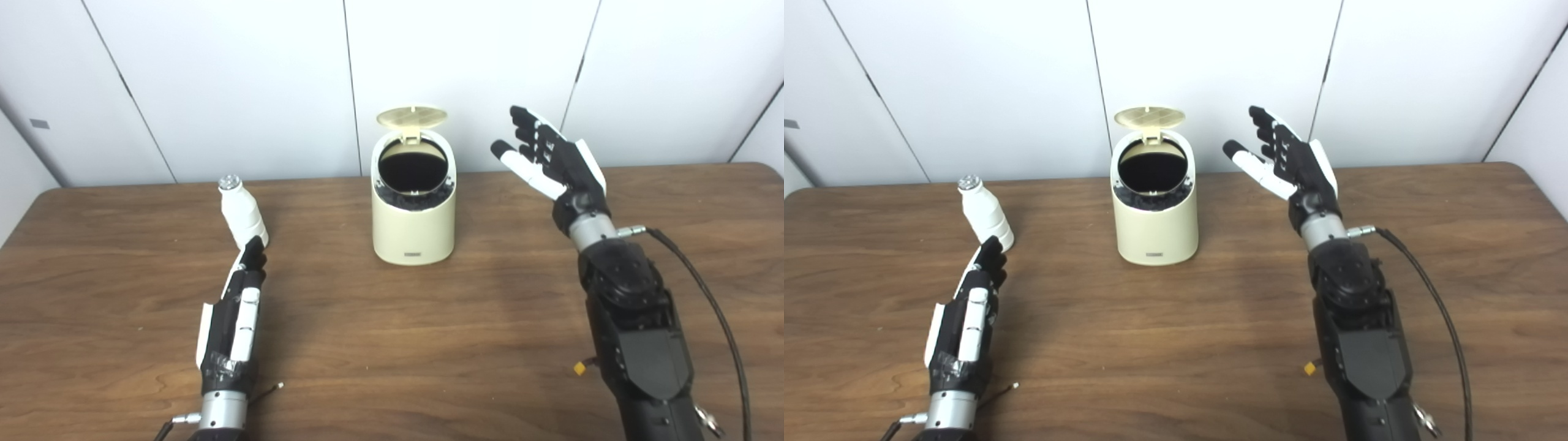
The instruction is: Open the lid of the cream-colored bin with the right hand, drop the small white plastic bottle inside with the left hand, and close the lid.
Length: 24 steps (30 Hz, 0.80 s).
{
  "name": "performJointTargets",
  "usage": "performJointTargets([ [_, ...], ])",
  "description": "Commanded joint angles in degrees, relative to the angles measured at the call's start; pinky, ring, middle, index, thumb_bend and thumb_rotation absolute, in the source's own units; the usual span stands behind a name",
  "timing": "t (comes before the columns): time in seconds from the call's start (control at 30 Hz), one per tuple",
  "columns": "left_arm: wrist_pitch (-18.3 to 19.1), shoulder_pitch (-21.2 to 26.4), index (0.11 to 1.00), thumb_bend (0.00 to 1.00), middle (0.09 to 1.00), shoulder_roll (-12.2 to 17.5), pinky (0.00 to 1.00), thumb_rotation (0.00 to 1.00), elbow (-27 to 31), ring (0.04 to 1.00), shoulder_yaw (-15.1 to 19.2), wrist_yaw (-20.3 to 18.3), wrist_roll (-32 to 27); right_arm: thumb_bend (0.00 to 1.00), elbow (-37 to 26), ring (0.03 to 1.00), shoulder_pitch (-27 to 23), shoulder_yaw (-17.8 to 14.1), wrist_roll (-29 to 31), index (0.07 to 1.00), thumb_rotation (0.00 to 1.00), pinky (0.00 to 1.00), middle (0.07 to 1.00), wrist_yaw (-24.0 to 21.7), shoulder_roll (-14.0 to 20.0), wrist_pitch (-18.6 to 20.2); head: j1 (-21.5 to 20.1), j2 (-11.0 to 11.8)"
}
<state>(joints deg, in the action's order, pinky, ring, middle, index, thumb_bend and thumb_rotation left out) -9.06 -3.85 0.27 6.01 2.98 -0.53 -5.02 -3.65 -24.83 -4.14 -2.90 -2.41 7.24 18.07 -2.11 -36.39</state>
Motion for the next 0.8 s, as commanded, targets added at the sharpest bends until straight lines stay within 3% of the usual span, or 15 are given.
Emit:
performJointTargets([
  [0.0,-0.23,-1.49,0.954,0.53,0.969,0.19,1.0,0.82,-3.26,0.979,0.08,-0.3,-0.17,0.53,-2.81,0.926,-0.35,-0.77,1.48,0.905,0.51,0.93,0.917,-0.12,0.19,-2.14,-0.2,-0.09],
  [0.13,-0.12,-1.43,0.957,0.52,0.967,0.14,1.0,0.81,-3.28,0.975,0.21,-0.25,-0.48,0.51,-4.13,0.934,4.03,-1.01,2.31,0.903,0.62,0.94,0.928,-0.49,1.26,-4.11,-0.32,0.0],
  [0.3,-0.29,-1.36,0.969,0.52,0.976,0.46,1.0,0.82,-3.46,0.982,0.17,-0.57,-0.64,0.5,-3.87,0.923,9.02,-2.11,3.78,0.885,0.63,0.95,0.908,-0.12,1.48,-6.89,-0.53,0.02],
  [0.57,0.34,-1.15,0.968,0.49,0.979,0.43,1.0,0.83,-3.0,0.987,0.59,-0.33,-1.01,0.54,-3.78,0.938,15.29,-2.47,3.41,0.894,0.75,0.95,0.924,1.02,1.18,-9.97,-0.34,-0.24],
  [0.77,0.36,-1.17,0.967,0.5,0.977,0.61,1.0,0.82,-3.1,0.983,0.41,-0.3,-0.53,0.59,-2.04,0.949,19.34,-3.41,5.25,0.922,0.85,0.95,0.935,0.21,1.6,-14.43,0.0,-0.59],
])
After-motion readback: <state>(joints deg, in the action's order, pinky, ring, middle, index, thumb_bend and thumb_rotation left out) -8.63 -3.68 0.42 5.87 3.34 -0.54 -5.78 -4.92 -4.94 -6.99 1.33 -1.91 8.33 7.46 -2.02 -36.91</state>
